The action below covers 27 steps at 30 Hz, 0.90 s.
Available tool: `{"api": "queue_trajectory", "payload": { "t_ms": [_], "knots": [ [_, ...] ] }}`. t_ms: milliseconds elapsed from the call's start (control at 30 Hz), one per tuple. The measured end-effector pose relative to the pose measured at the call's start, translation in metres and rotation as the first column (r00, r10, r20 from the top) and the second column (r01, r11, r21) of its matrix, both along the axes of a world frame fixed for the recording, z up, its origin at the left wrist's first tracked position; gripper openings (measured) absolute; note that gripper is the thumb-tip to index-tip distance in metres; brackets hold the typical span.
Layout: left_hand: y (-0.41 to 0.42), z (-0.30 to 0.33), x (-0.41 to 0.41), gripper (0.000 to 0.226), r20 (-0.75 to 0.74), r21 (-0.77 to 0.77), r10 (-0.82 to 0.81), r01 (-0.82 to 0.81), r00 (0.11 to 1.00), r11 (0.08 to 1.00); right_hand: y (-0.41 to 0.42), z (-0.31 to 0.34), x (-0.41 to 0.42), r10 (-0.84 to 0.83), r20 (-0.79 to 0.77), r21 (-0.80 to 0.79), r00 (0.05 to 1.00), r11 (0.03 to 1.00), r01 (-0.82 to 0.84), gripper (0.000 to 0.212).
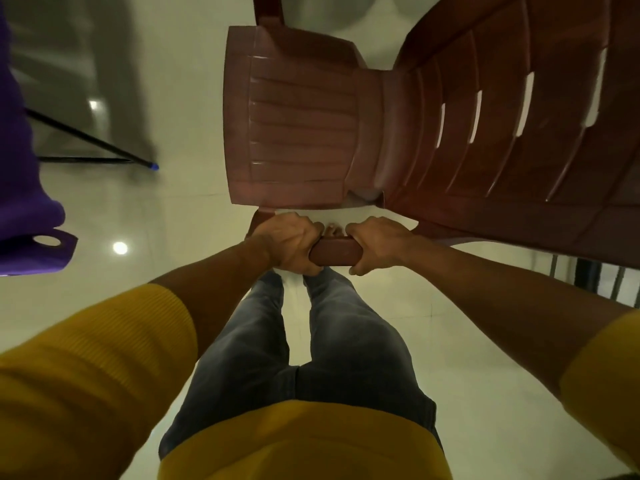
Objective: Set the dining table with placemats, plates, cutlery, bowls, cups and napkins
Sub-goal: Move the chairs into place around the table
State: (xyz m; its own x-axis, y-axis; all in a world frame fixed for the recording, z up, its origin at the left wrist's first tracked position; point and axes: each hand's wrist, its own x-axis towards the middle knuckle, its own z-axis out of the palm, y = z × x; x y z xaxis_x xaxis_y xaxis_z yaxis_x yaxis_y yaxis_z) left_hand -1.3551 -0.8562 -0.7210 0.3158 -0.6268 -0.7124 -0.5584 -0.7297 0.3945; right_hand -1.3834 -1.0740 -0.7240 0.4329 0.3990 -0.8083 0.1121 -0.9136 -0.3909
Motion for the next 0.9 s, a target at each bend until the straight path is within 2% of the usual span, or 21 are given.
{"api": "queue_trajectory", "payload": {
  "t_ms": [133, 367, 500, 900],
  "knots": [
    [0.002, -0.003, -0.002, 0.069, -0.015, -0.028, 0.035, -0.036, 0.999, 0.999, 0.003, 0.004, 0.000, 0.016, 0.007, -0.014, 1.000, 1.000, -0.016, 0.058],
    [0.006, -0.002, -0.006, 0.066, 0.014, -0.071, 0.053, -0.052, 0.999, 0.996, 0.005, 0.005, -0.012, -0.021, 0.101, -0.047, 0.995, 0.999, 0.026, 0.056],
    [0.008, -0.002, -0.005, 0.064, 0.003, -0.093, 0.061, -0.060, 0.998, 0.994, 0.008, 0.004, -0.014, -0.017, 0.146, -0.064, 0.989, 0.998, 0.027, 0.048],
    [0.060, 0.025, -0.006, 0.059, 0.080, -0.063, 0.187, -0.182, 0.979, 0.981, 0.061, 0.029, -0.014, -0.059, 0.288, 0.002, 0.956, 0.998, 0.061, 0.046]
  ]
}}
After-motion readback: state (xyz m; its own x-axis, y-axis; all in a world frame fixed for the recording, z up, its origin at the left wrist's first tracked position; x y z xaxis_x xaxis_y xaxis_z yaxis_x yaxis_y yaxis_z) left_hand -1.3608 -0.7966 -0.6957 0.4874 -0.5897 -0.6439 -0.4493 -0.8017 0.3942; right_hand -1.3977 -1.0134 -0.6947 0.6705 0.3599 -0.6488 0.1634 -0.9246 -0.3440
